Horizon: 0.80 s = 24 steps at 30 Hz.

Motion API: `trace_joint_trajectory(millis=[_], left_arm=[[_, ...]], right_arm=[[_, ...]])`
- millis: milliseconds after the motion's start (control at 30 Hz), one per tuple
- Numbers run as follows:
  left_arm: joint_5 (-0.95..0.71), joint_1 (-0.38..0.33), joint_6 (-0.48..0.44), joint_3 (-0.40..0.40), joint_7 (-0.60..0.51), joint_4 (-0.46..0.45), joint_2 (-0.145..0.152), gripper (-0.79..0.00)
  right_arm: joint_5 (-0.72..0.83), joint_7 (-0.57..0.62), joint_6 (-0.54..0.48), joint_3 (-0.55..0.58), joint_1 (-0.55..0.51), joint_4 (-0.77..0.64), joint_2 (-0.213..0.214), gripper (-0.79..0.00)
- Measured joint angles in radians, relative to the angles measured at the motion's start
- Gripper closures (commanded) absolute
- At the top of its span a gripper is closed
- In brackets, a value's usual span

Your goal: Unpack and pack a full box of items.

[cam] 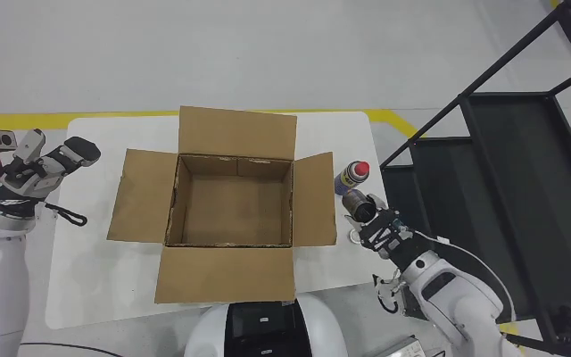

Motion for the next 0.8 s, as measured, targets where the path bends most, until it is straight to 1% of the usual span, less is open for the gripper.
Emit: trace_joint_trajectory(millis=[100, 133, 200, 267, 400, 433, 533, 633, 733, 800], left_arm=[[0.0, 0.0, 0.0, 0.0, 0.0, 0.0, 0.0, -0.785], [0.0, 0.0, 0.0, 0.0, 0.0, 0.0, 0.0, -0.785], [0.0, 0.0, 0.0, 0.0, 0.0, 0.0, 0.0, -0.785], [0.0, 0.0, 0.0, 0.0, 0.0, 0.0, 0.0, -0.785], [0.0, 0.0, 0.0, 0.0, 0.0, 0.0, 0.0, -0.785], [0.0, 0.0, 0.0, 0.0, 0.0, 0.0, 0.0, -0.785], [0.0, 0.0, 0.0, 0.0, 0.0, 0.0, 0.0, -0.785], [0.0, 0.0, 0.0, 0.0, 0.0, 0.0, 0.0, -0.785], [0.0, 0.0, 0.0, 0.0, 0.0, 0.0, 0.0, -0.785], [0.0, 0.0, 0.0, 0.0, 0.0, 0.0, 0.0, -0.785]], right_arm=[[-0.043, 0.07, -0.055, -0.106, 0.147, 0.0, 0.0, 0.0], [-0.044, 0.111, -0.074, -0.156, 0.209, 0.0, -0.002, 0.0], [-0.04, 0.192, -0.1, -0.236, 0.299, 0.0, -0.006, 0.0], [-0.003, 0.299, -0.125, -0.333, 0.407, 0.03, -0.015, 0.0], [0.123, 0.477, -0.126, -0.518, 0.654, 0.205, -0.048, 0.0], [0.163, 0.525, -0.115, -0.574, 0.73, 0.268, -0.061, 0.0], [0.253, 0.613, -0.072, -0.691, 0.897, 0.418, -0.095, 0.0], [0.309, 0.647, -0.023, -0.773, 1.014, 0.555, -0.125, 0.0], [0.333, 0.658, 0.015, -0.828, 1.078, 0.671, -0.147, 0.0], [0.346, 0.659, 0.026, -0.853, 1.1, 0.728, -0.157, 0.0]])
